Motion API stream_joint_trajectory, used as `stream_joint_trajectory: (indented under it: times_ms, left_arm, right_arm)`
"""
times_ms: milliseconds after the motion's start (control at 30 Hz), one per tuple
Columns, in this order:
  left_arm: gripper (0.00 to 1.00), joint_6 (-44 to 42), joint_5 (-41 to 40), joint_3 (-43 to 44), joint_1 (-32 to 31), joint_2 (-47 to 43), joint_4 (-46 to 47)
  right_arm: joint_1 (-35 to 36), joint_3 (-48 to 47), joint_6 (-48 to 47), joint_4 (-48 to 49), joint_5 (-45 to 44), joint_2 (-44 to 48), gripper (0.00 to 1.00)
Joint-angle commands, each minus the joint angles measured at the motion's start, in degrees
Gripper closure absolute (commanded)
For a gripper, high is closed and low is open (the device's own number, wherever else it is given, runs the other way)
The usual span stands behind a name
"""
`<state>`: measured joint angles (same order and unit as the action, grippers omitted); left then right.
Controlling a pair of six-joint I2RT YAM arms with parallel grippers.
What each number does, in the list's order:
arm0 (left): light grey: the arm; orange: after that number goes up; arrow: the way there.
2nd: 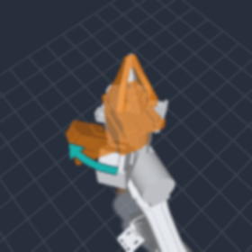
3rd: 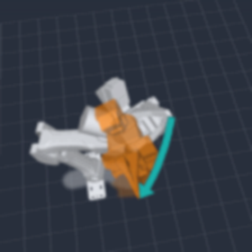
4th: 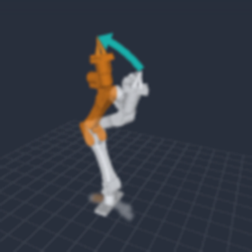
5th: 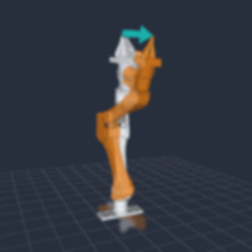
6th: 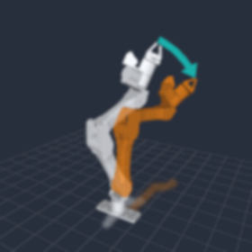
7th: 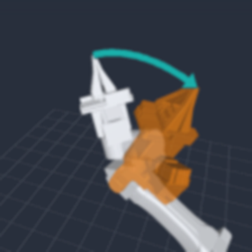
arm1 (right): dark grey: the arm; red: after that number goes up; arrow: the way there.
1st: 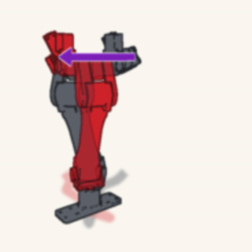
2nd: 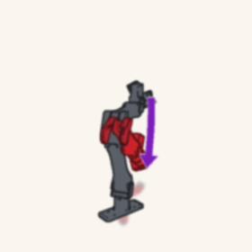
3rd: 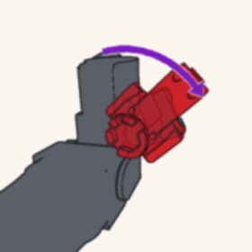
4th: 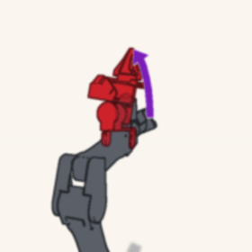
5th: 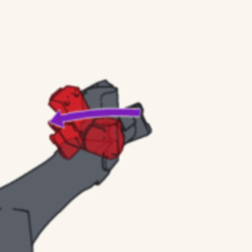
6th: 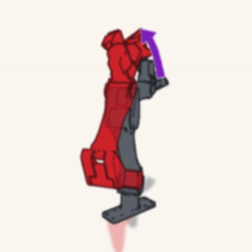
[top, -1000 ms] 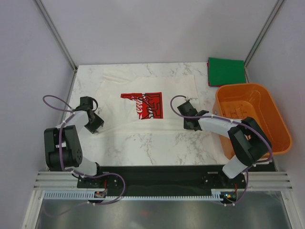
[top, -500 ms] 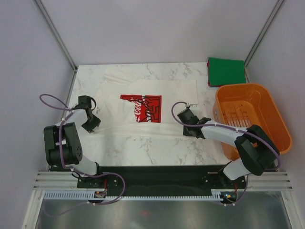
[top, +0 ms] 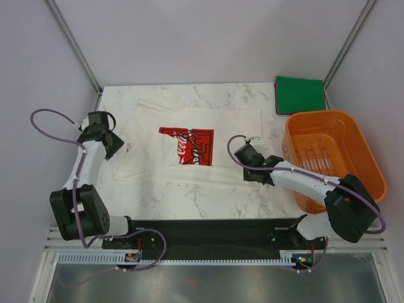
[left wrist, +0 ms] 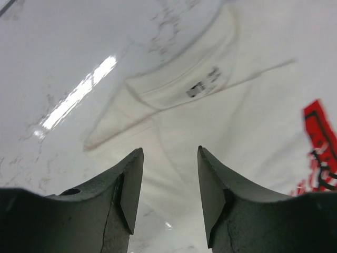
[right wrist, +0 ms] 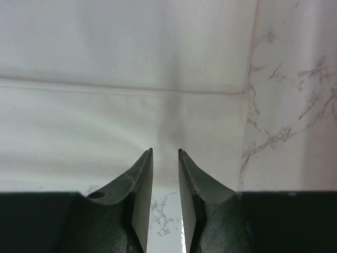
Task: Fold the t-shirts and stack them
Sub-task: Fold the tshirt
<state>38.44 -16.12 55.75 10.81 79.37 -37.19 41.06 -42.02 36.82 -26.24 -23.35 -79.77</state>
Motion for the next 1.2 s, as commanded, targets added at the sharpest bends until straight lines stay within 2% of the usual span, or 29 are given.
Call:
stream_joint_trajectory:
  times_ms: [0,33,200,233,333,433,567,833,967,1167]
  left_arm:
    - [0.46,-5.91,9.59,7.96,0.00,-2.91,3.07]
    - [0.46,-7.48,14.14,10.41,-0.17,-2.30,4.13]
    - [0.43,-10.04,23.48,18.50,-0.17,6.38,10.36]
    - [0.43,-10.66,26.55,19.39,-0.09,7.71,11.60]
    - [0.42,-12.06,30.78,23.68,-0.17,14.04,17.49]
    - [0.40,-12.86,32.63,27.39,-0.17,20.35,20.12]
    - [0.38,-12.33,34.92,37.12,-0.17,29.59,21.10]
    - [0.33,-13.91,34.49,53.84,-0.17,46.38,21.19]
    - [0.31,-13.74,36.15,61.83,-0.09,53.15,21.11]
    - [0.32,-13.56,40.90,67.55,-1.66,59.84,21.19]
  right_arm:
    - [-0.89,-8.59,-4.99,-1.27,-2.84,2.77,0.66]
    - [-1.59,-9.91,-6.39,-0.40,-1.79,2.86,0.65]
    - [-10.28,-22.65,-17.90,2.15,9.52,-3.88,0.62]
    - [-11.51,-26.58,-19.40,2.33,10.95,-5.21,0.59]
    - [-17.13,-34.41,-23.27,2.60,15.26,-12.40,0.53]
    - [-18.99,-41.44,-23.90,2.68,17.46,-16.81,0.49]
    - [-21.45,-51.83,-23.98,1.11,15.71,-28.21,0.49]
    - [-25.58,-67.82,-25.22,-1.44,13.87,-43.53,0.50]
    - [-26.55,-72.32,-25.04,-1.88,10.70,-50.12,0.51]
    - [-29.10,-76.72,-22.68,-2.85,8.15,-56.28,0.52]
